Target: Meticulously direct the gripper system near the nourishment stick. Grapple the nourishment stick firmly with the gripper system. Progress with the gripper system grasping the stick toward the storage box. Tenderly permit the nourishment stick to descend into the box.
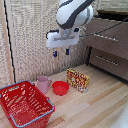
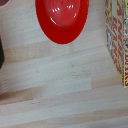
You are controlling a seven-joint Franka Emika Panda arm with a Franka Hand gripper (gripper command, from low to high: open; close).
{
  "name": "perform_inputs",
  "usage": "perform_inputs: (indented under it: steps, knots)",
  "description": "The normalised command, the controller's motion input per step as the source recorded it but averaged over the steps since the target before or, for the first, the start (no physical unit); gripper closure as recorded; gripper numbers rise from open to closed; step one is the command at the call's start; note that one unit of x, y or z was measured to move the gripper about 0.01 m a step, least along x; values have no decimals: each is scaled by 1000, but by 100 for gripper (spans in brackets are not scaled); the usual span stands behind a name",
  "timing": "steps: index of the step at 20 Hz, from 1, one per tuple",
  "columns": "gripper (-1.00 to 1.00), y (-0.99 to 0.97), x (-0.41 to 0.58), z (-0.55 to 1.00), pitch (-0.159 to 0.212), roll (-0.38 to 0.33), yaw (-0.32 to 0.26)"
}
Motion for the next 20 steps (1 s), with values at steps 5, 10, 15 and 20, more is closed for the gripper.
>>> perform_inputs:
  steps: [5, 10, 15, 20]
  knots:
    - [-100, -718, -118, -269, -9, 56, 0]
    - [-100, -717, -142, -293, 0, 44, 0]
    - [-100, -481, -126, -302, 0, 7, 8]
    - [-100, -165, -72, -339, -9, -5, 6]
